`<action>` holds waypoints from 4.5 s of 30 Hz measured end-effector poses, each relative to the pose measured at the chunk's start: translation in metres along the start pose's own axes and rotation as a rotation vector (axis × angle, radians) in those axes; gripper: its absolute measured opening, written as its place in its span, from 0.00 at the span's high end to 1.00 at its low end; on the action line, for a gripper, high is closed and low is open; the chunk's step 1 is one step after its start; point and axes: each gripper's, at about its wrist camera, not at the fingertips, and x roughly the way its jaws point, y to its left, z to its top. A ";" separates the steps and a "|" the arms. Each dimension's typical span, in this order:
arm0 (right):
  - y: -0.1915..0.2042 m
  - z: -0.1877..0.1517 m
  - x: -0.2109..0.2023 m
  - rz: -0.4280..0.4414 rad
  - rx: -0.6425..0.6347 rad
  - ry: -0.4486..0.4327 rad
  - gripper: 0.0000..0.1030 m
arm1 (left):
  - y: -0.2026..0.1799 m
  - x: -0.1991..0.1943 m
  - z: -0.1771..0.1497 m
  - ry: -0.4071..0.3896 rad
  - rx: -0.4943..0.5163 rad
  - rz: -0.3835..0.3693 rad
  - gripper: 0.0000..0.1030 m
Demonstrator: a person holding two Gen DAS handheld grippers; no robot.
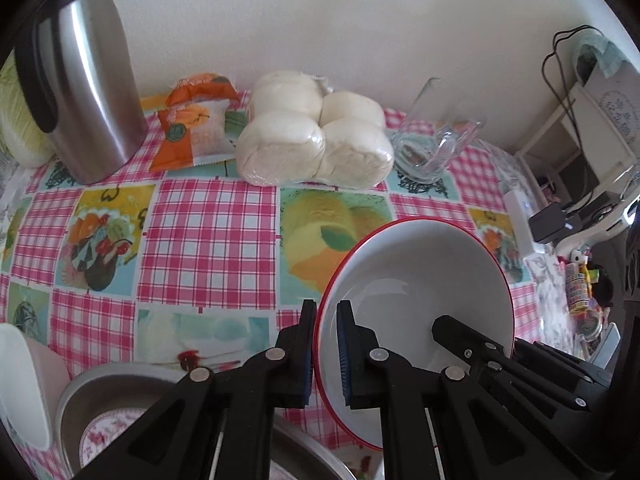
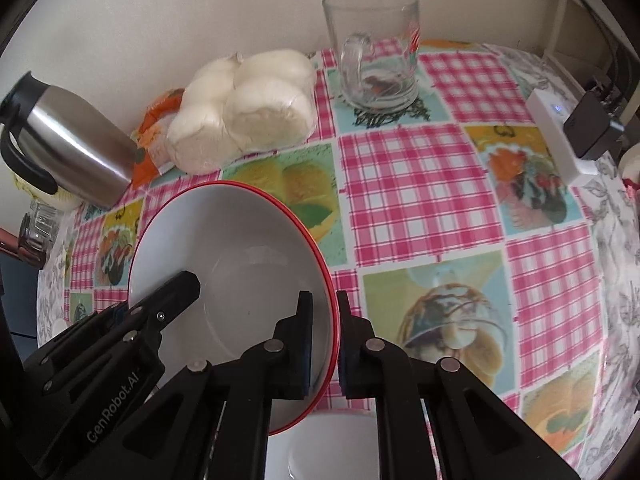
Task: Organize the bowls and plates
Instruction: 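Lift the red-rimmed bowl and carry it over the steel basin, then lower the red-rimmed bowl onto the floral plate and open both grippers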
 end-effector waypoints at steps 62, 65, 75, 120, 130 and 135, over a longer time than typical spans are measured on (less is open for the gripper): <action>0.112 -0.150 -0.028 0.228 -0.072 -0.109 0.86 | 0.120 -0.108 -0.149 -0.146 -0.211 0.161 0.88; 0.113 -0.150 -0.027 0.229 -0.078 -0.113 0.85 | 0.123 -0.106 -0.148 -0.145 -0.216 0.156 0.88; 0.115 -0.147 -0.017 0.232 -0.079 -0.100 0.85 | 0.129 -0.095 -0.145 -0.139 -0.235 0.161 0.88; 0.101 -0.132 -0.079 0.182 -0.066 -0.223 0.33 | 0.154 -0.157 -0.139 -0.210 -0.382 0.296 0.08; 0.100 -0.130 -0.079 0.172 -0.081 -0.210 0.20 | 0.152 -0.168 -0.137 -0.241 -0.359 0.349 0.00; 0.106 -0.132 -0.078 0.137 -0.105 -0.215 0.03 | 0.159 -0.174 -0.139 -0.285 -0.376 0.440 0.00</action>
